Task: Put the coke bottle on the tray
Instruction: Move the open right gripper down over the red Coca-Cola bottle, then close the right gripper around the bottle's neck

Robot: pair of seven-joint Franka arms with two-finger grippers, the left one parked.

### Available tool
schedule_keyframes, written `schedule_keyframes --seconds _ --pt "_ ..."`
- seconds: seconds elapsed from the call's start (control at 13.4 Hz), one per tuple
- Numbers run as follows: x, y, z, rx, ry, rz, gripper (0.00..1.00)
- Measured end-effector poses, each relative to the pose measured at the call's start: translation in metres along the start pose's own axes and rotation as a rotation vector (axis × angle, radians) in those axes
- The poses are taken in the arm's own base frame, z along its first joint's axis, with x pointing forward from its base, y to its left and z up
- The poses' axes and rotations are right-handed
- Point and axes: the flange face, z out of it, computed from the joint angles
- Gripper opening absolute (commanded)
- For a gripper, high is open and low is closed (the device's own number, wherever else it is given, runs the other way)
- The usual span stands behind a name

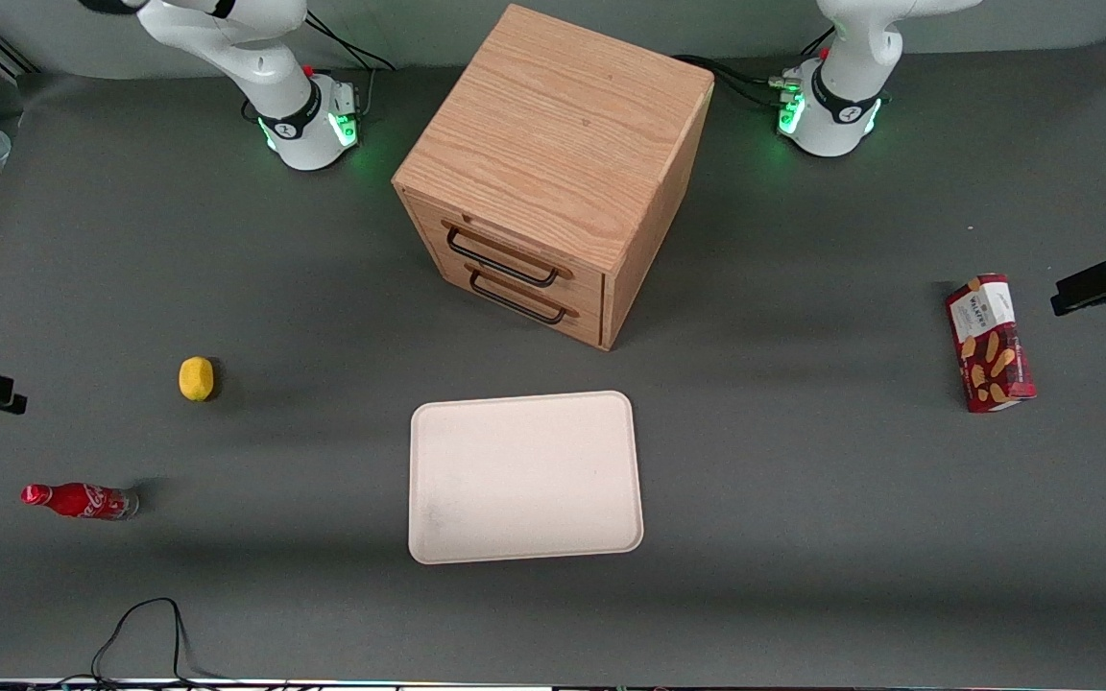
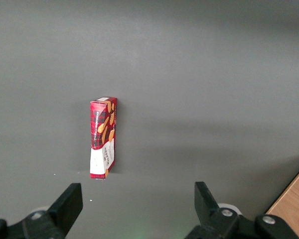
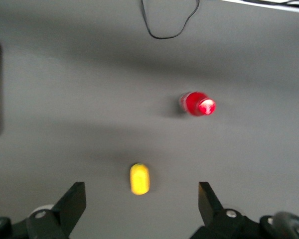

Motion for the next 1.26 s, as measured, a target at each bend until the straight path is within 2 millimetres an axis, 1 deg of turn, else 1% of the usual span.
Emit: schedule_keyframes --seconds 0.15,0.3,0.52,0.67,0.82,0.97,1.12,1.26 --pt "0.012 0.028 0.031 -0.009 0.005 -0.043 1.0" --pt "0.021 0.046 0.064 -0.023 0.011 -0.067 1.0" --pt "0.03 0.063 0.112 -0.015 0.019 -0.066 1.0" --pt "0.033 0.073 0.137 -0.016 0.028 -0.067 1.0" --pt "0.037 0.079 0.162 -0.012 0.044 -0.083 1.0" --pt "0.037 0.083 0.181 -0.009 0.034 -0.08 1.0" --pt "0.036 0.086 0.195 -0.002 0.024 -0.078 1.0" --pt "0.036 0.089 0.205 -0.004 0.02 -0.08 0.99"
